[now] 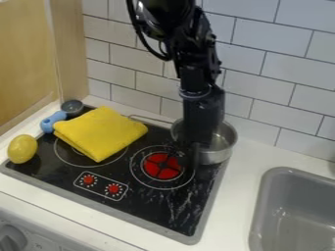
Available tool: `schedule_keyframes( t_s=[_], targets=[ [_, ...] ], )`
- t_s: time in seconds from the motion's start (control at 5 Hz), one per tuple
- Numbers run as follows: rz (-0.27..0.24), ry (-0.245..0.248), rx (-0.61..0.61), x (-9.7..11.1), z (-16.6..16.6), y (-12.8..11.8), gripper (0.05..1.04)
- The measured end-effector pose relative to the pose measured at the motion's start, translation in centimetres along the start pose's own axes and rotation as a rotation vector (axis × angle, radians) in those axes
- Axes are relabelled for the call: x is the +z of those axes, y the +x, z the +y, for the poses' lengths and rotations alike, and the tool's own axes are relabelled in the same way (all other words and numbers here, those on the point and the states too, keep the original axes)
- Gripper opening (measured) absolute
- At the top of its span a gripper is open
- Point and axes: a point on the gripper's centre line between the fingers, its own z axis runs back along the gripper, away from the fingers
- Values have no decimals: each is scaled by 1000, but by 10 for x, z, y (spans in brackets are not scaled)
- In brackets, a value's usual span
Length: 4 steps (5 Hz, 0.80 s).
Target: Moved the silver pot from top right corner of the stove to bottom right corner.
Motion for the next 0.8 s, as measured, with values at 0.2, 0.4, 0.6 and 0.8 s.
schedule_keyframes(
  t_s=[0.2,0.4,0.6,0.8],
  targets=[
    [-4,47,-7,0,7,2,326],
    [-6,46,-8,-1,7,5,132],
    [-11,46,-7,-1,7,6,68],
    [-13,66,-12,3,3,5,64]
  ],
)
